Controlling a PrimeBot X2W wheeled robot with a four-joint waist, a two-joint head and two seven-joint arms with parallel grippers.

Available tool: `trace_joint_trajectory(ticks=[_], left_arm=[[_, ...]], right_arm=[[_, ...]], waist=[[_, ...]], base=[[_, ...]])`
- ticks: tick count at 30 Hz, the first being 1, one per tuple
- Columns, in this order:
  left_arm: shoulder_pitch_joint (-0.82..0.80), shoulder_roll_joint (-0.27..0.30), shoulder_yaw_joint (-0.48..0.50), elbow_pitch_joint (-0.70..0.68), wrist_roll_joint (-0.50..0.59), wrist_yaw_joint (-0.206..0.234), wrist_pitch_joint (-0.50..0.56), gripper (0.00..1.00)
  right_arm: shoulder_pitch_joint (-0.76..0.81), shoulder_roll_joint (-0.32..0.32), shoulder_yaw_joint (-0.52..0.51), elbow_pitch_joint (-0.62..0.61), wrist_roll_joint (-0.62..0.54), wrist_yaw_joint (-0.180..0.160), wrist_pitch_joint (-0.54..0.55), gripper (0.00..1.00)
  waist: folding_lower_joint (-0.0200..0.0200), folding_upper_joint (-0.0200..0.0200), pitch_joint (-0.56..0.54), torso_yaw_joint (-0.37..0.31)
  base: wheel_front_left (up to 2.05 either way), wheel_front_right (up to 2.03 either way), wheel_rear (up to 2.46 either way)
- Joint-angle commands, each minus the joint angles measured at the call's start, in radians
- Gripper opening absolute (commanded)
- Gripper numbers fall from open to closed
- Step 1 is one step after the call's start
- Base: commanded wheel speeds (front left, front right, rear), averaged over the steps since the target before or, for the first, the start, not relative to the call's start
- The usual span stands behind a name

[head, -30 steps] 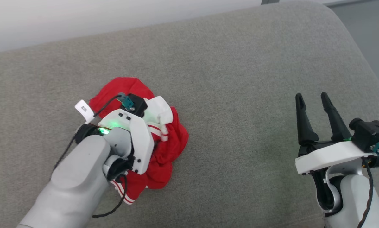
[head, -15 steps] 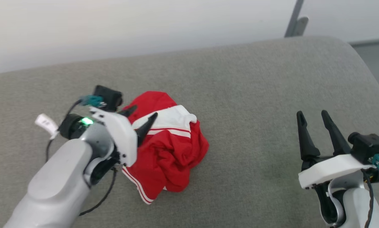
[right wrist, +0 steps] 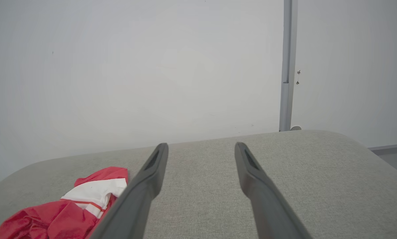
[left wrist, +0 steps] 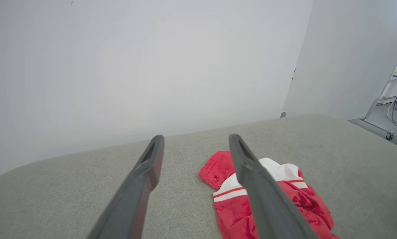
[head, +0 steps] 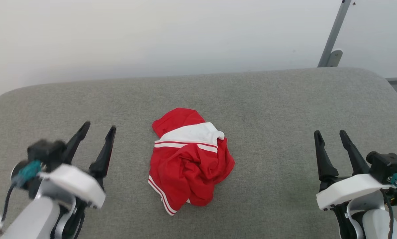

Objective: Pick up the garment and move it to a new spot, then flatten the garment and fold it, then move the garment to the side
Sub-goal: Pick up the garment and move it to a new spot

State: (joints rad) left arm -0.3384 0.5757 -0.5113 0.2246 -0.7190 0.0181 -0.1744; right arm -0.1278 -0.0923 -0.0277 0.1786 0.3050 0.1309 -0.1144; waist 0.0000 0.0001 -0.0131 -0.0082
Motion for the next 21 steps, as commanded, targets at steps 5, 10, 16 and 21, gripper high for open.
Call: trace_joint_trajectory(ticks=[5,10,16,21], left_arm=[[0.129,0.024,0.046,-0.061,0.018,0.042,-0.069,1.00],[0.247,0.010,0.130,-0.098,0.020,0.071,-0.092,1.00],[0.402,-0.062,0.324,-0.172,0.114,0.038,-0.092,1.00],[0.497,-0.138,0.451,-0.202,0.179,-0.007,-0.092,1.00]], right_arm=[[0.016,0.001,-0.001,0.001,-0.008,0.000,-0.004,1.00],[0.026,0.002,-0.005,0.003,-0.009,0.000,-0.009,1.00],[0.038,0.001,-0.004,0.003,-0.006,0.000,-0.012,1.00],[0.051,0.004,-0.017,-0.001,-0.001,0.000,-0.010,1.00]], waist=[[0.0000,-0.0001,-0.013,0.014],[0.0000,-0.0001,-0.021,0.024],[0.0000,-0.0001,-0.027,0.032],[0.0000,-0.0001,-0.030,0.037]], base=[[0.00,0.00,0.00],[0.00,0.00,0.00],[0.00,0.00,0.00],[0.00,0.00,0.00]])
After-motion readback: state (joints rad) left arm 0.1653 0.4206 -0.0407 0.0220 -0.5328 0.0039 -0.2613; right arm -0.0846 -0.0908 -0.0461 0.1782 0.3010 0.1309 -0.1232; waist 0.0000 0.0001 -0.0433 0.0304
